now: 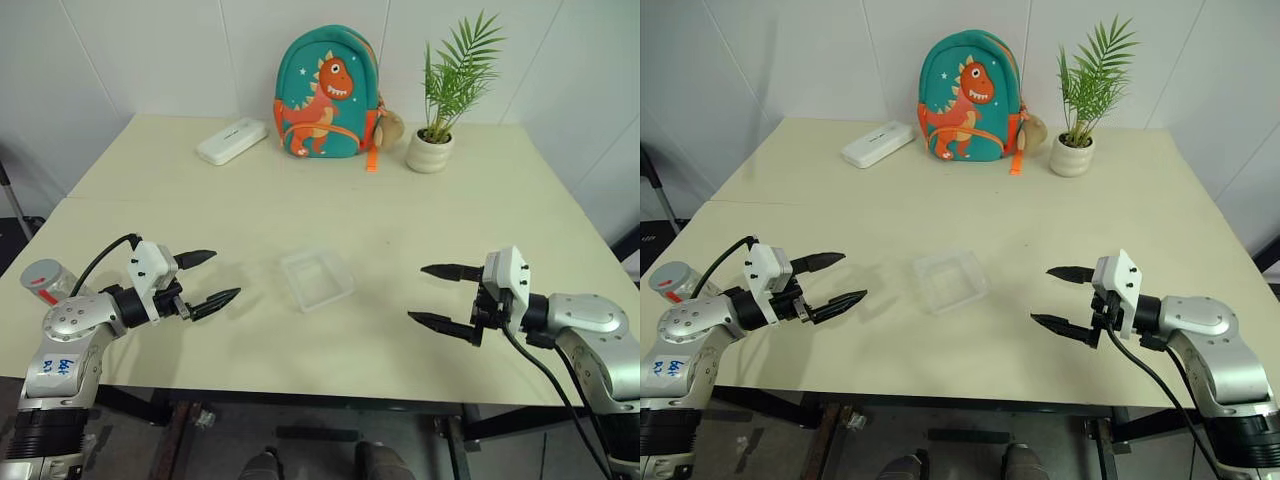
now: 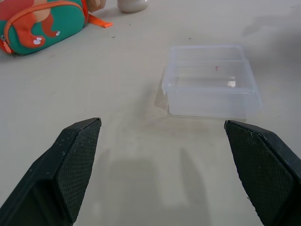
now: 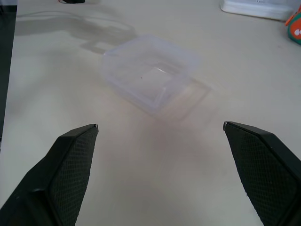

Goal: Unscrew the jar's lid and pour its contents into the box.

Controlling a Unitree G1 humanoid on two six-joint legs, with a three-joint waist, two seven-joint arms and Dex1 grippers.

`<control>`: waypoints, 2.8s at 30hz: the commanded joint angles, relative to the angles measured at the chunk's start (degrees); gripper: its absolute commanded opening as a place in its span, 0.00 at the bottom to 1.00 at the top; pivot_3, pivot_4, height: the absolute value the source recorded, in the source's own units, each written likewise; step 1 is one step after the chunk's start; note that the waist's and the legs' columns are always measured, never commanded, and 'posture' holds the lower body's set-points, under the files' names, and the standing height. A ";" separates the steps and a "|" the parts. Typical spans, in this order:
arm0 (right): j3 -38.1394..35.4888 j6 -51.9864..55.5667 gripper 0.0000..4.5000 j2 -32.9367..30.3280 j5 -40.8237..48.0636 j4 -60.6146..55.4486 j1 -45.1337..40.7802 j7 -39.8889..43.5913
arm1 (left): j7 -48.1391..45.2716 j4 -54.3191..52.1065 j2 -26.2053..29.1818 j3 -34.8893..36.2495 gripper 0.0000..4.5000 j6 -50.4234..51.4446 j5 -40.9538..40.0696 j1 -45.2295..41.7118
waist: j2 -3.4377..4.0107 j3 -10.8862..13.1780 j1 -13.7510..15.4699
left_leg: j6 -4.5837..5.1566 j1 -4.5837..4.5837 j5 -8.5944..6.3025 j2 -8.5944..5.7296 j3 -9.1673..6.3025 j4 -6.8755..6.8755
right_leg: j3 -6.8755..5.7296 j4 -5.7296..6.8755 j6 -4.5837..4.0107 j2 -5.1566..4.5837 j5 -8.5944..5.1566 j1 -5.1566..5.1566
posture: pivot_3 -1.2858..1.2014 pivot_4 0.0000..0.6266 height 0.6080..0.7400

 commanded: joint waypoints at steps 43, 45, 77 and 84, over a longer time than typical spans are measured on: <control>13.61 -3.50 1.00 25.53 -0.31 2.17 -22.76 -3.69 | 60.35 -2.76 -22.82 23.52 1.00 -4.56 13.84 10.85 | -0.32 -0.19 0.13 | -0.02 0.01 -0.09 0.10 0.11 0.13 | 0.10 -0.51 -0.18 0.14 0.43 0.19 | 0.52 0.24 1.00; 13.74 -3.37 1.00 25.71 -0.32 1.90 -22.67 -4.09 | 59.34 -0.24 -20.63 23.60 1.00 -5.36 13.75 9.15 | -0.33 -0.19 0.05 | -0.03 -0.02 -0.09 0.11 0.12 0.13 | 0.11 -0.45 -0.08 0.16 0.49 0.09 | 0.52 0.24 1.00; 12.61 0.21 1.00 24.01 -0.29 -1.75 -19.68 -9.60 | 29.68 -2.38 -8.09 11.96 0.44 0.39 -3.33 -2.25 | -0.31 -0.18 0.14 | -0.13 -0.13 -0.14 0.30 0.14 -0.01 | 0.10 -0.39 0.08 0.33 0.57 -0.12 | 0.52 0.24 1.00; 13.60 8.50 1.00 22.72 -0.97 -4.53 -22.74 -13.68 | 9.09 -3.29 -3.62 -3.93 0.44 8.02 -5.55 -8.64 | -0.25 -0.14 -0.08 | -0.14 -0.12 -0.16 0.43 0.17 -0.02 | 0.14 -0.41 -0.03 0.51 0.51 -0.13 | 0.52 0.24 1.00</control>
